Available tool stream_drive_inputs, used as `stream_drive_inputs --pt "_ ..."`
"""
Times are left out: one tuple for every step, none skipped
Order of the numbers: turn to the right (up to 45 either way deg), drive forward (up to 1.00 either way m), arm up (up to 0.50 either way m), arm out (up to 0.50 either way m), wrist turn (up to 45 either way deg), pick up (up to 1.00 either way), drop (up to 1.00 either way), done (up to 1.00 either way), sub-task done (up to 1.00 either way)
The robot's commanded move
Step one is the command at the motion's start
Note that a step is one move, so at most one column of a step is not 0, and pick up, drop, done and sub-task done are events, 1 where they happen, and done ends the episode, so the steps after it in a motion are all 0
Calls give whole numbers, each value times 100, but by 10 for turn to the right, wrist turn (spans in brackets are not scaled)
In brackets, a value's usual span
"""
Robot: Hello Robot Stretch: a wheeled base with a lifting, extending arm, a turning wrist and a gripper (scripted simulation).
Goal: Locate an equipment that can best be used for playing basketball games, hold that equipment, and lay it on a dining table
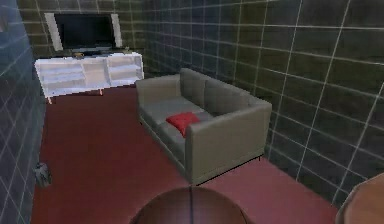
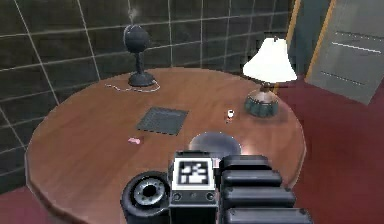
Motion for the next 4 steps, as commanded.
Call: stream_drive_inputs --pt "150 0 0 0 0 0 0 0 0" --pt "0 90 0 0 0 0 0 0 0" --pt "450 0 0 0 0 0 0 0 0" --pt "0 20 0 0 0 0 0 0 0"
